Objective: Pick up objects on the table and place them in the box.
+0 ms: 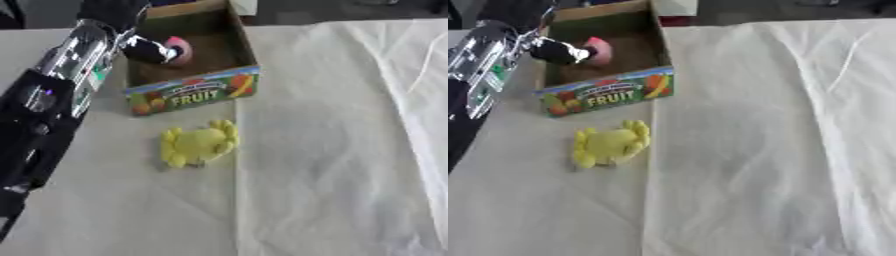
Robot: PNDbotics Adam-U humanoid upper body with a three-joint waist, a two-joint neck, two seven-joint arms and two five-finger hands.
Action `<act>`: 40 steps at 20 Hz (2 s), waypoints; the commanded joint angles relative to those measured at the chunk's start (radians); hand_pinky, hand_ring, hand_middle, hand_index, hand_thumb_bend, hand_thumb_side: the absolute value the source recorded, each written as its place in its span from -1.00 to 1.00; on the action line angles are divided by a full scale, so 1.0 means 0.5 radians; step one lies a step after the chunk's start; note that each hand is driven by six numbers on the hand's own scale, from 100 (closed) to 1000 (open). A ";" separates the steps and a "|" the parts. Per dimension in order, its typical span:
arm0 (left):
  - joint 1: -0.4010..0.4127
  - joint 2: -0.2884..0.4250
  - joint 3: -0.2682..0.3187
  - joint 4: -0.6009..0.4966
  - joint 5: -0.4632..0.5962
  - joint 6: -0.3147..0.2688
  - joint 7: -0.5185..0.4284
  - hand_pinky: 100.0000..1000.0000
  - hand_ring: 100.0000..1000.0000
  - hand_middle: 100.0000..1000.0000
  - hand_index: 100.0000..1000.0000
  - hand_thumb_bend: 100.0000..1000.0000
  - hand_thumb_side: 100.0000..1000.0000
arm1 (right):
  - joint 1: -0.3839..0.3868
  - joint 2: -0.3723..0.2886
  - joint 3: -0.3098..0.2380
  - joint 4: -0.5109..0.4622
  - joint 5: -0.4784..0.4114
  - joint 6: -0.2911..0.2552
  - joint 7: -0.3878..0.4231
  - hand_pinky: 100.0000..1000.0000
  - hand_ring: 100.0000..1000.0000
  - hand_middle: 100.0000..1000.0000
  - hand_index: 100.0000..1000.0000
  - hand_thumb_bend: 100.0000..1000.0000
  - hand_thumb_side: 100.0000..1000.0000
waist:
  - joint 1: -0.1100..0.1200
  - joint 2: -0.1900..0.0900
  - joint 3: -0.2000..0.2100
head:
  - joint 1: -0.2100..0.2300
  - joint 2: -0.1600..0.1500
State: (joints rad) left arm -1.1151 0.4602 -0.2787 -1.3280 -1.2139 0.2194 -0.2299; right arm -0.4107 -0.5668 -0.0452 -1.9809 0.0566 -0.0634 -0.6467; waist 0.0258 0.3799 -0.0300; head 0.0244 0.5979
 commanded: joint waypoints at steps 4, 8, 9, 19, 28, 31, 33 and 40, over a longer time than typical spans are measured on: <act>0.082 0.222 0.004 -0.558 0.478 0.136 -0.079 0.02 0.51 0.42 0.68 0.02 0.44 | 0.017 -0.052 -0.039 -0.038 0.007 0.009 -0.025 0.20 0.25 -0.04 0.36 -1.00 0.20 | -0.010 -0.079 0.043 | -0.043 0.048; 0.183 0.317 -0.039 -0.844 0.672 0.204 -0.203 -0.02 0.48 0.39 0.68 0.14 0.60 | 0.029 -0.052 -0.042 -0.038 0.010 0.010 -0.030 0.19 0.25 -0.03 0.36 -1.00 0.20 | -0.017 -0.097 0.075 | -0.060 0.065; 0.206 0.336 -0.048 -0.908 0.709 0.218 -0.240 -0.03 0.48 0.39 0.68 0.16 0.62 | 0.031 -0.052 -0.043 -0.038 0.010 0.011 -0.030 0.19 0.25 -0.03 0.36 -1.00 0.19 | -0.018 -0.101 0.080 | -0.062 0.068; 0.365 0.478 -0.149 -1.339 1.067 0.342 -0.560 -0.07 0.46 0.41 0.70 0.21 0.80 | 0.038 -0.060 -0.053 -0.038 0.019 0.006 -0.040 0.19 0.25 -0.03 0.36 -1.00 0.19 | -0.027 -0.133 0.109 | -0.089 0.079; 0.454 0.467 -0.389 -1.344 1.207 0.250 -0.811 -0.02 0.47 0.43 0.76 0.28 0.86 | 0.033 -0.056 -0.049 -0.038 0.016 0.002 -0.035 0.19 0.25 -0.03 0.36 -1.00 0.19 | -0.033 -0.148 0.124 | -0.088 0.077; 0.457 0.465 -0.457 -1.344 1.192 0.218 -0.891 0.01 0.48 0.46 0.83 0.32 0.87 | 0.034 -0.055 -0.050 -0.038 0.016 0.001 -0.035 0.19 0.25 -0.03 0.36 -1.00 0.19 | -0.034 -0.150 0.126 | -0.090 0.075; 0.462 0.468 -0.494 -1.344 1.159 0.199 -0.937 0.03 0.49 0.47 0.84 0.34 0.87 | 0.036 -0.054 -0.049 -0.038 0.015 0.001 -0.035 0.19 0.25 -0.03 0.36 -1.00 0.19 | -0.034 -0.151 0.129 | -0.092 0.073; 0.526 0.474 -0.549 -1.344 1.060 0.230 -1.057 0.06 0.52 0.51 0.83 0.41 0.84 | 0.041 -0.045 -0.050 -0.038 0.011 0.001 -0.038 0.20 0.25 -0.03 0.36 -1.00 0.19 | -0.037 -0.149 0.124 | -0.088 0.068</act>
State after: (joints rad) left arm -0.8426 0.6732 -0.5557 -1.9836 -0.6730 0.3312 -0.7465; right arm -0.3855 -0.5671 -0.0612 -1.9809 0.0595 -0.0600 -0.6639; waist 0.0098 0.3268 0.0327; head -0.0196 0.6326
